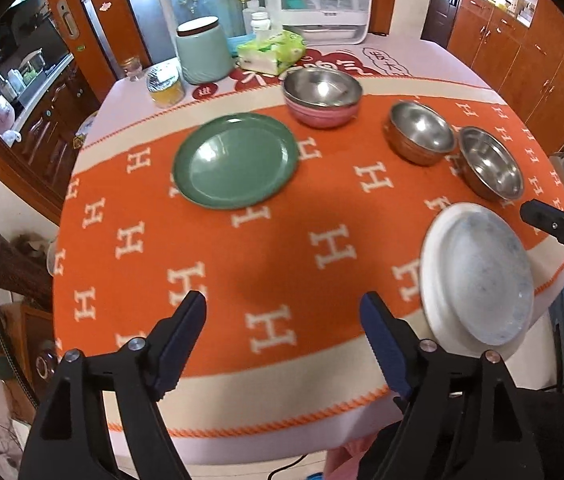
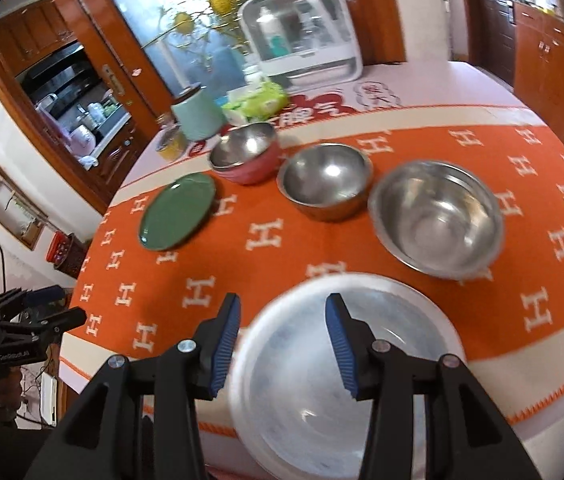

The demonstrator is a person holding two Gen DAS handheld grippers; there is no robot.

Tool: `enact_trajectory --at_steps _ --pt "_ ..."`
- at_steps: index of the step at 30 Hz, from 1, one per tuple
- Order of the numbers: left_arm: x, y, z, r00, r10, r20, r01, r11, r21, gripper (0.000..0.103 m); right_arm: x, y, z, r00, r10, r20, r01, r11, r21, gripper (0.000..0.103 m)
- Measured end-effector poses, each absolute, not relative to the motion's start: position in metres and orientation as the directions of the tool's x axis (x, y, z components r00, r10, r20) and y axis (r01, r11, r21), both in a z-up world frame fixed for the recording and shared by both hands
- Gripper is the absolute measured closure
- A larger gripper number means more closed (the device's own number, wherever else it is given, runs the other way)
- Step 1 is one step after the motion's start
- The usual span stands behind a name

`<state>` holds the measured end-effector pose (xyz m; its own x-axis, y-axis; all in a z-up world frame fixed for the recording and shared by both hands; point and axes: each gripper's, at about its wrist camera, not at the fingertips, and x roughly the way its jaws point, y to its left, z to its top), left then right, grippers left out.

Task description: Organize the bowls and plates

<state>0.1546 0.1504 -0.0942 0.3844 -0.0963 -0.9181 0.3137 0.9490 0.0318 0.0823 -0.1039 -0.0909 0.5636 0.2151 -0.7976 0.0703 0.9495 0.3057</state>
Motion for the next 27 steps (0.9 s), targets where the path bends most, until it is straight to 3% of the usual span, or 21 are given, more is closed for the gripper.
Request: enact_trajectory --at_steps 15,27 --pt "0.253 0.199 -0.094 0.355 -0.078 -0.932 0.285 0.958 0.028 0.025 0.175 -0.039 -0.100 0.499 0.272 -0.823 -0.005 0.950 0.312 0.059" --pt "0.314 0.233 -0.116 0.311 -0.068 -0.948 0.166 0.986 -0.016 0.025 0.224 -0.009 -0.121 0.459 0.304 -0.835 -0.056 0.948 0.314 0.059"
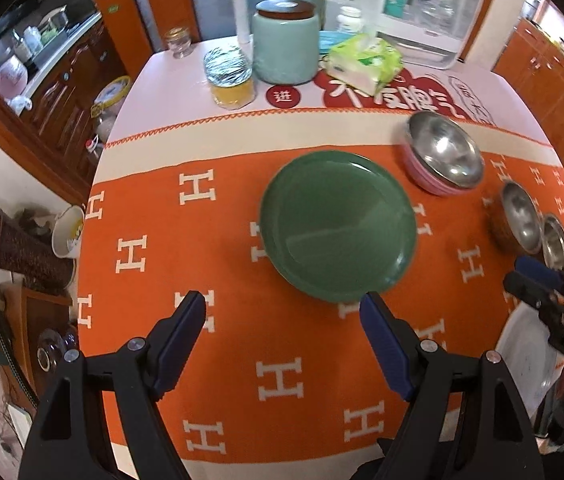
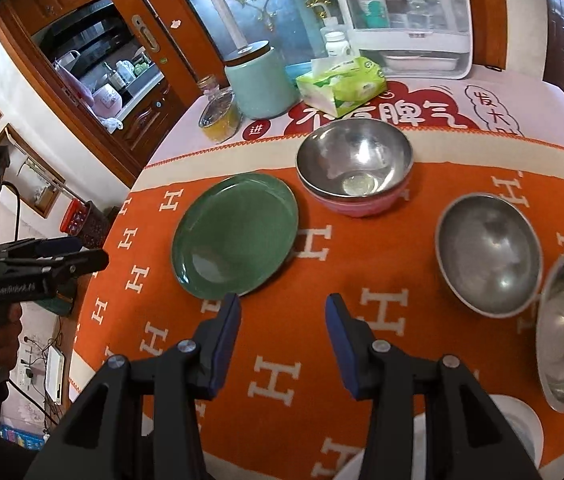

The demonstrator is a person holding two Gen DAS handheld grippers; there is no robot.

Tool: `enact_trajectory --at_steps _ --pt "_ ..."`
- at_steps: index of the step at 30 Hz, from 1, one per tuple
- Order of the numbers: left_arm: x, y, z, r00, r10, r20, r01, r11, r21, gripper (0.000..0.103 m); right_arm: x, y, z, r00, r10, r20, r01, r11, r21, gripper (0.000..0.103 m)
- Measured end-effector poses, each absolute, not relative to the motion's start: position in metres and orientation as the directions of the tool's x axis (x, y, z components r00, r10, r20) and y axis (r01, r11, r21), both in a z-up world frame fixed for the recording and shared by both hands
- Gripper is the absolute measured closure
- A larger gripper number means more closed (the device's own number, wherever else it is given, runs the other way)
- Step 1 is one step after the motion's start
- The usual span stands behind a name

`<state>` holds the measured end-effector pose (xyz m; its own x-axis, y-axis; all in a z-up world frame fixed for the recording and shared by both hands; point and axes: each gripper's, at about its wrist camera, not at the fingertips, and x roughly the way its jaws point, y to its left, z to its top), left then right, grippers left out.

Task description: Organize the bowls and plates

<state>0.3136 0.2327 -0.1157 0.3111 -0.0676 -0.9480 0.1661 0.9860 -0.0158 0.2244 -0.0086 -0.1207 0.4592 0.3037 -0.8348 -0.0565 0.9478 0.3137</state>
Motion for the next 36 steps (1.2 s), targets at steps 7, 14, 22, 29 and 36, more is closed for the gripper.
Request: enact_trajectory --at_steps 7,14,22,29,36 --pt "0.346 0.245 -0.146 0.276 -0.093 -0.957 0.105 0.992 -0.066 0.025 0.244 0.011 -0.142 0.411 0.317 -0.855 -0.071 0.946 0.316 0.059" --pt "0.373 0.242 -0.181 0.249 -0.119 -0.961 0.070 0.992 -0.104 0.025 0.259 0.019 -0.163 0.378 0.331 -0.865 -0.084 0.942 0.324 0.059" --pt "0.393 0.245 -0.213 0.259 -0.148 -0.954 0.024 0.989 -0.147 0.025 0.272 0.029 -0.187 0.378 0.327 -0.866 -0.092 0.944 0.316 0.059" --pt "0.396 0.248 -0.231 0.243 -0.173 -0.954 -0.006 0.984 -0.180 0.025 0.281 0.036 -0.204 0.379 0.337 -0.862 -0.111 0.941 0.319 0.059" --pt "0.397 0.250 -0.245 0.256 -0.221 -0.941 -0.030 0.971 -0.236 0.031 0.286 0.038 -0.211 0.400 0.350 -0.847 -0.127 0.936 0.327 0.059"
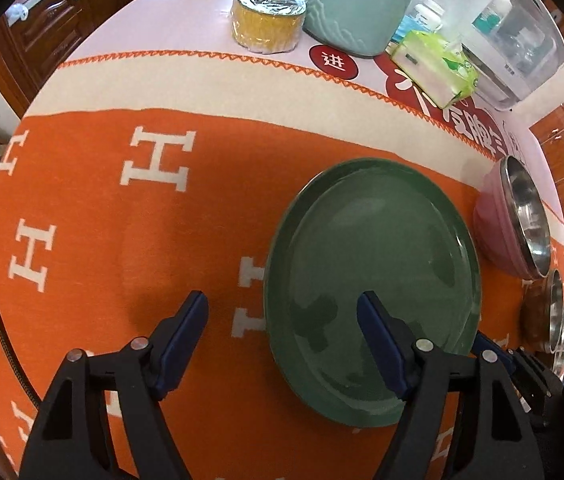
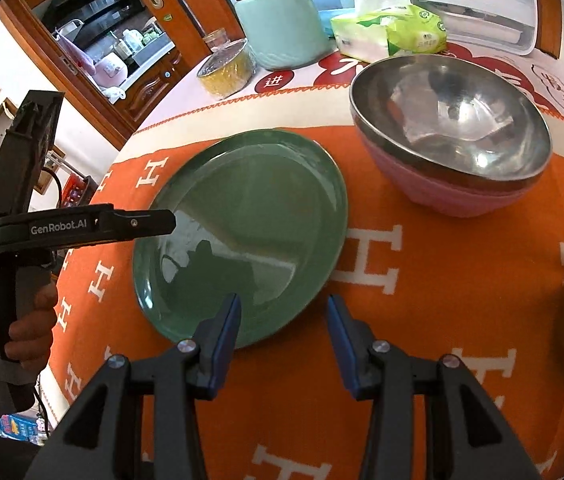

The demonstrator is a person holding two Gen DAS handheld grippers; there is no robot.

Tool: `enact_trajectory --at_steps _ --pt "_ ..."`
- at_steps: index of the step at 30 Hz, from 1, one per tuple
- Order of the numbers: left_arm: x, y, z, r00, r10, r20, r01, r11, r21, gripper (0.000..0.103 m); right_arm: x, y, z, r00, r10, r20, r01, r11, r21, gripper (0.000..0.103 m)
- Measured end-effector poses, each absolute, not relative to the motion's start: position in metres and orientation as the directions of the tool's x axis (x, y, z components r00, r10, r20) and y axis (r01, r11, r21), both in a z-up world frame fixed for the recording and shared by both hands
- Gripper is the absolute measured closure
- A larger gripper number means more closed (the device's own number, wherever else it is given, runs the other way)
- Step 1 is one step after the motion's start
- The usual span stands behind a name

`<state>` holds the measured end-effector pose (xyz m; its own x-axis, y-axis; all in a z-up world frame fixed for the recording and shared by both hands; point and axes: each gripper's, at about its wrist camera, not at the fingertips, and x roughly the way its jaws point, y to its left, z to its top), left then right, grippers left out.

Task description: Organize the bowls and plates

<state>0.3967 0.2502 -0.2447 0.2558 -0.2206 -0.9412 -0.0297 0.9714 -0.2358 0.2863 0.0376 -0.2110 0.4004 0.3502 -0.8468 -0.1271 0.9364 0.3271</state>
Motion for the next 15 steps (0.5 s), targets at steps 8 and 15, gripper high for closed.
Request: enact_trajectory --at_steps 8,15 --pt "0.402 0.242 -0.246 0.290 -0.197 -0.936 -0.001 0.978 -0.207 0.050 0.294 0.040 -0.217 0.427 0.351 -0.833 -0.160 0.937 0.312 0.059" --pt "0.407 0.237 -0.247 0.296 -0.213 -0.931 0.009 0.975 -0.220 0.070 0.296 0.040 -0.218 0.434 0.346 -0.832 -0.166 0.938 0.304 0.065"
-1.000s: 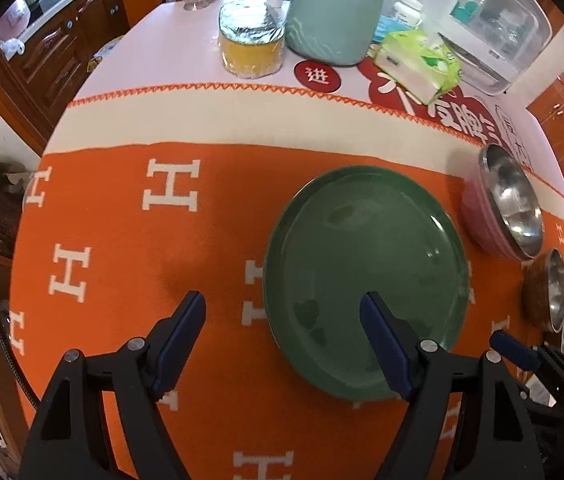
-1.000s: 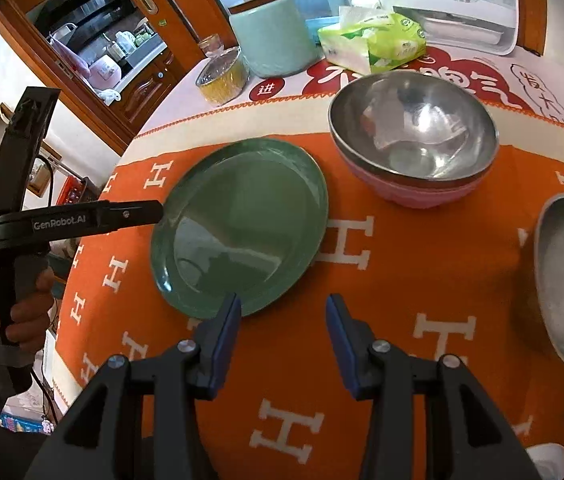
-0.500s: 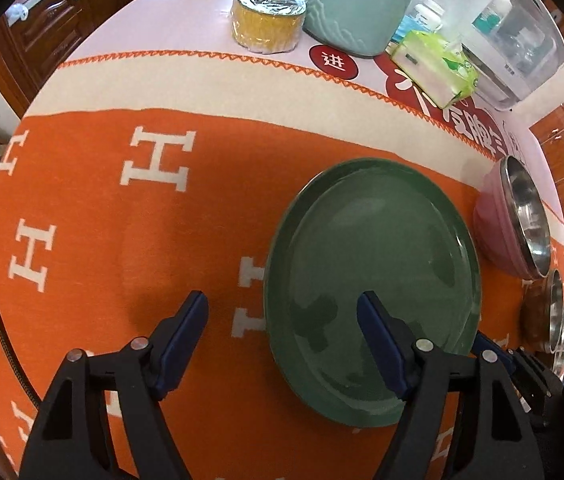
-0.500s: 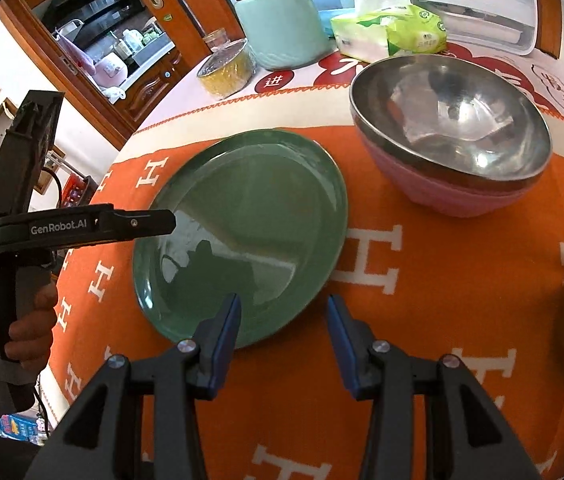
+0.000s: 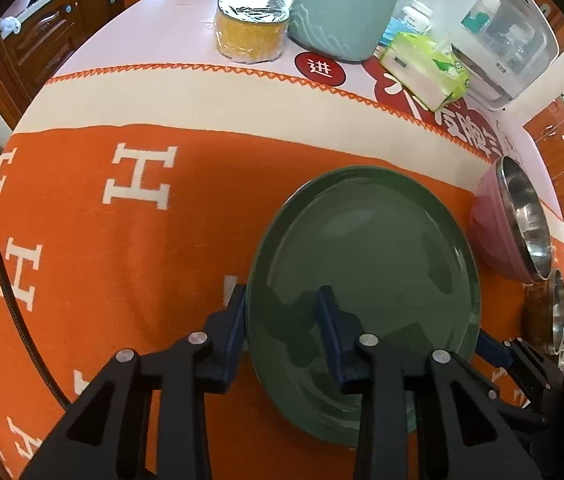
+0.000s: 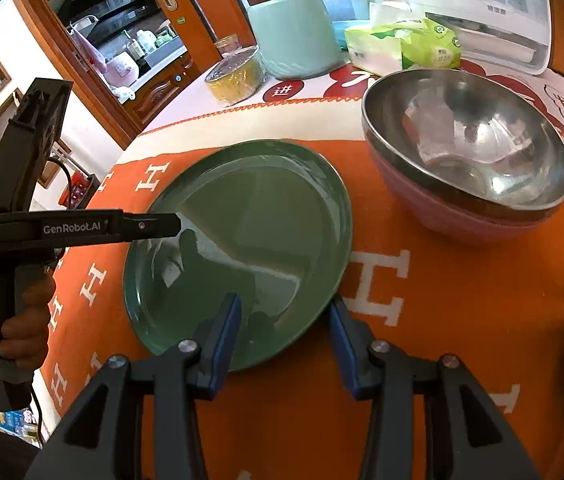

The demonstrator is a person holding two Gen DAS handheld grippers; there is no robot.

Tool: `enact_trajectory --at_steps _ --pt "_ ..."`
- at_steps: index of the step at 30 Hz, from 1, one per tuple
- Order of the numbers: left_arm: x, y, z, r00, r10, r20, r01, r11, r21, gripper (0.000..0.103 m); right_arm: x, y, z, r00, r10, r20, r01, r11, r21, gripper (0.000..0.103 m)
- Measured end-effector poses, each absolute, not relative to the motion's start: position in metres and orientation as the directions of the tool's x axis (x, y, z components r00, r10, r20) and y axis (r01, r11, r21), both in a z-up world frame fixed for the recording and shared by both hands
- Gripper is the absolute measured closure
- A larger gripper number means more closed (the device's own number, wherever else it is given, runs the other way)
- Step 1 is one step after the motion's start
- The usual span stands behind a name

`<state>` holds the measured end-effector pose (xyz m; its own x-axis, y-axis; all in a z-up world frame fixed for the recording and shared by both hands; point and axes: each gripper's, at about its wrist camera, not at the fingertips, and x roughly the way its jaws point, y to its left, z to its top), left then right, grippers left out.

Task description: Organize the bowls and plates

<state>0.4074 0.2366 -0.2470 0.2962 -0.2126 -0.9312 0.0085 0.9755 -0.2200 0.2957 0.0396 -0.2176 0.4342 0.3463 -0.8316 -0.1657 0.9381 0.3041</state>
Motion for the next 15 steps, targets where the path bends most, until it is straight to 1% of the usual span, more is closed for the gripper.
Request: enact_trajectory --at_steps 2,5,15 --pt "0.407 0.236 -0.247 0.299 -0.207 -0.932 0.008 0.977 -0.214 0.070 0.296 0.037 -0.218 0.433 0.338 -0.835 -0.155 0.941 0.301 0.073" --pt "0.406 0.238 -0.246 0.294 -0.209 -0.933 0.010 0.976 -0.216 0.070 0.296 0.035 -0.218 0.423 0.329 -0.844 -0.145 0.944 0.295 0.080" --pt "0.397 0.235 -0.246 0.225 -0.214 -0.951 0.039 0.977 -0.211 0.070 0.286 0.033 -0.214 0.375 0.306 -0.875 -0.120 0.952 0.282 0.082"
